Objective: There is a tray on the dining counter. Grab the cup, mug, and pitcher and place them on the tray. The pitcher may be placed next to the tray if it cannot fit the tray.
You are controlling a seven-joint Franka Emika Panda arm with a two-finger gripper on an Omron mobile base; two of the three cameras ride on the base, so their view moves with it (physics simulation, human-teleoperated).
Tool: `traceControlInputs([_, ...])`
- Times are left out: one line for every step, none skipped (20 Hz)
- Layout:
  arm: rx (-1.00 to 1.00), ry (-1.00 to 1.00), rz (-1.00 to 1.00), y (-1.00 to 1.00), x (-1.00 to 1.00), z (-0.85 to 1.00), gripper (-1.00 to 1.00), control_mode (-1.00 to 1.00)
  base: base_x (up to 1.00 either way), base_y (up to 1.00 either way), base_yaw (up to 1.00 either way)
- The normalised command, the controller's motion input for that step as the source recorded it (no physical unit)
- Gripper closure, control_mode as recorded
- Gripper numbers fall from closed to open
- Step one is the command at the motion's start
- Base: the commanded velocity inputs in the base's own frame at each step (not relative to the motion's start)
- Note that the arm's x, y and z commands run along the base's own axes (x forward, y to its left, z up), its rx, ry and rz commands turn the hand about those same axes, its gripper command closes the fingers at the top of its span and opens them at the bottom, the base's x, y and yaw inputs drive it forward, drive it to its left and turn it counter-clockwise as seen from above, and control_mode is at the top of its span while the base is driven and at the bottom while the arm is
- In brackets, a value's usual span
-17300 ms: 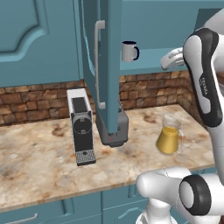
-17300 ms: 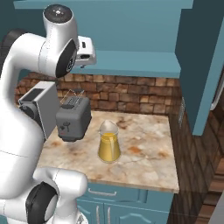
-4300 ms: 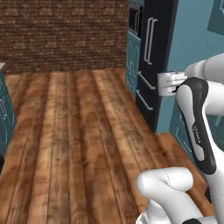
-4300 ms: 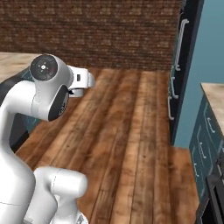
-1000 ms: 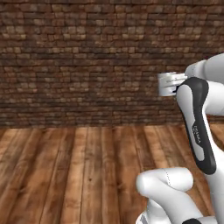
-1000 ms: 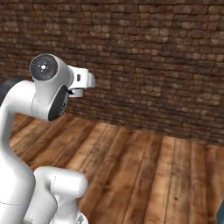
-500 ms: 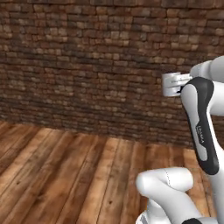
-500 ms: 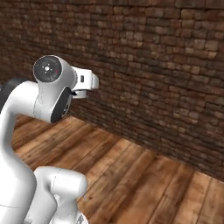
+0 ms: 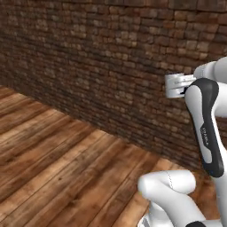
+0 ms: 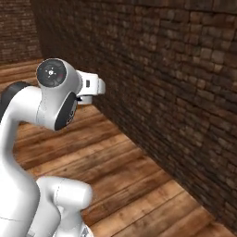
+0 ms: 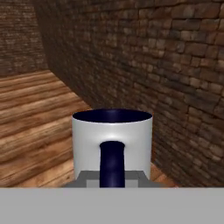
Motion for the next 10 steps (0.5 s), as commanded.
traceControlInputs([0.00,0.00,0.00,0.00,0.00,0.00,1.00,1.00,1.00,0.00,0.64])
traceControlInputs([0.00,0.00,0.00,0.00,0.00,0.00,1.00,1.00,1.00,0.00,0.63])
traceControlInputs([0.00,0.00,0.00,0.00,0.00,0.00,1.00,1.00,1.00,0.00,0.62])
traceControlInputs([0.00,0.00,0.00,0.00,0.00,0.00,1.00,1.00,1.00,0.00,0.60])
traceControlInputs([0.00,0.00,0.00,0.00,0.00,0.00,1.00,1.00,1.00,0.00,0.58])
traceControlInputs([0.00,0.00,0.00,0.00,0.00,0.00,1.00,1.00,1.00,0.00,0.55])
traceControlInputs([0.00,0.00,0.00,0.00,0.00,0.00,1.00,1.00,1.00,0.00,0.55])
traceControlInputs([0.00,0.00,0.00,0.00,0.00,0.00,1.00,1.00,1.00,0.00,0.55])
traceControlInputs([0.00,0.00,0.00,0.00,0.00,0.00,1.00,1.00,1.00,0.00,0.54])
traceControlInputs([0.00,0.00,0.00,0.00,0.00,0.00,1.00,1.00,1.00,0.00,0.54])
